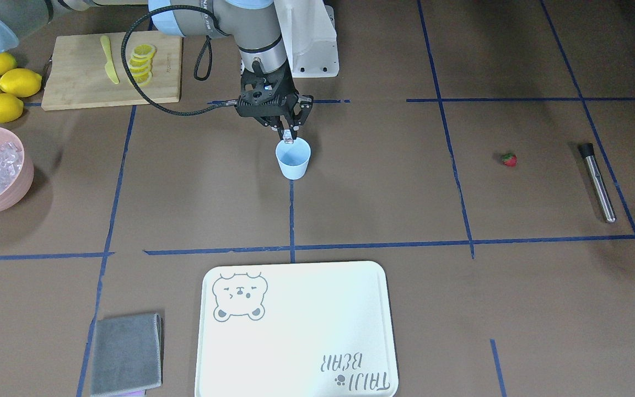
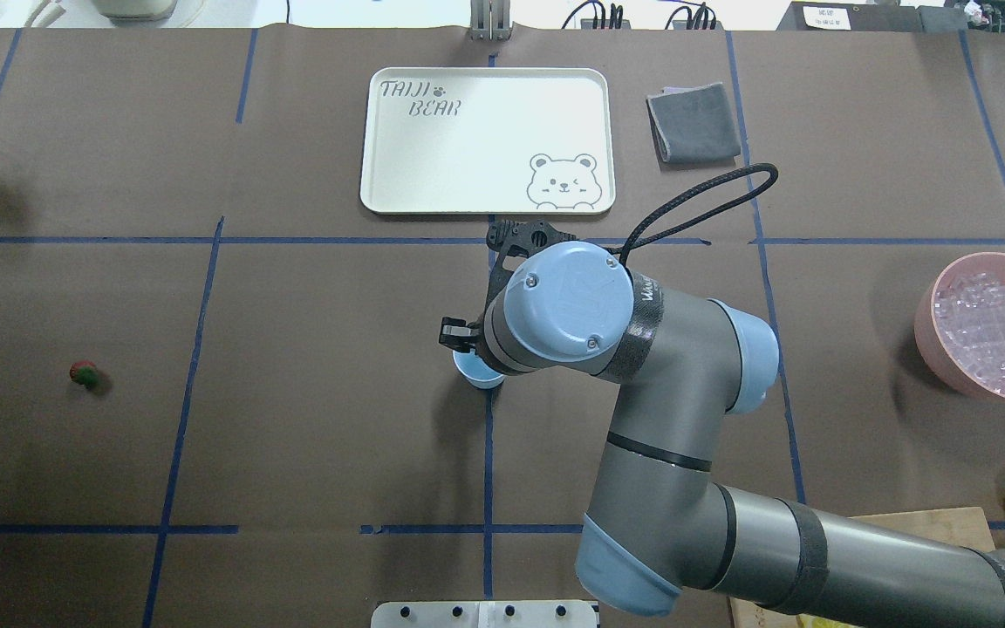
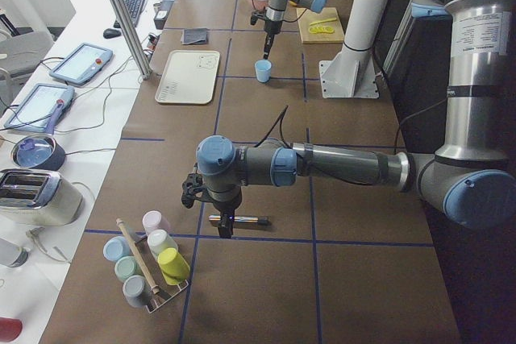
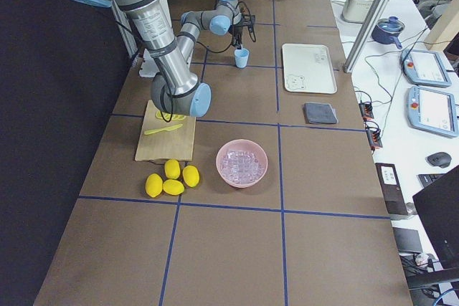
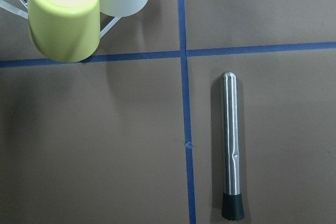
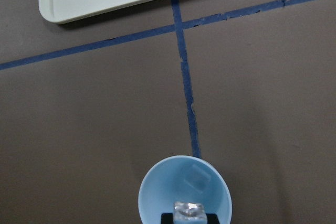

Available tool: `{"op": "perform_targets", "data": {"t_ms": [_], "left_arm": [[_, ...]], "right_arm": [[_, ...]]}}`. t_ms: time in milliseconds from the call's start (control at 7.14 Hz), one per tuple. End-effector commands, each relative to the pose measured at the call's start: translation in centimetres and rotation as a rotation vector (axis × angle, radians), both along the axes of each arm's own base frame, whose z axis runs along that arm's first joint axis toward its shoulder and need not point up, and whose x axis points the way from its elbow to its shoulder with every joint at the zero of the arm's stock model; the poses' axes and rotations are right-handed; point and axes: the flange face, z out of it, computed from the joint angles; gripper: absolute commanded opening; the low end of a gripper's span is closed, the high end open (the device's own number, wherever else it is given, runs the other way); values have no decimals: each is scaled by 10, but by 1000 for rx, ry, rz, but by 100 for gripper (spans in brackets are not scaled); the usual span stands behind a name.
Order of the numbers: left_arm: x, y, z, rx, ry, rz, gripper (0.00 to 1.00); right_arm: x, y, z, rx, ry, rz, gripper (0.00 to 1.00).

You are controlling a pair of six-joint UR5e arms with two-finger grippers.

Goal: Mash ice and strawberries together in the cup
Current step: 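Carry the ice cube with the right gripper over the blue cup, then open the right gripper to drop the ice cube into the cup, then return the right gripper to the pink bowl and grasp a third ice cube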

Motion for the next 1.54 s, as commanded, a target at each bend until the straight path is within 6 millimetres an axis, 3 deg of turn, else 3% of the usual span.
{"op": "perform_targets", "data": {"t_ms": [0, 280, 420, 560, 840, 980, 1260, 1400], "left_arm": [[0, 0, 0, 0, 1, 0, 100], [0, 0, -1, 1, 1, 0, 100], [0, 0, 0, 1, -1, 0, 100], [0, 0, 0, 0, -1, 0, 100], [0, 1, 2, -5, -1, 0, 100], [0, 1, 2, -3, 1, 0, 100], [0, 2, 2, -3, 1, 0, 100], [1, 3, 2, -4, 1, 3, 100]], "right_arm": [[-1, 0, 0, 2, 1, -3, 99], [0, -1, 0, 3, 1, -2, 99], [11, -13, 7, -1, 7, 0, 99], [32, -30, 27, 3, 27, -37, 99], [99, -54, 88, 50, 87, -109, 99], [132, -61, 128, 68, 135, -143, 99], [205, -55, 202, 133, 240, -217, 99], [253, -51, 241, 168, 296, -264, 99]]}}
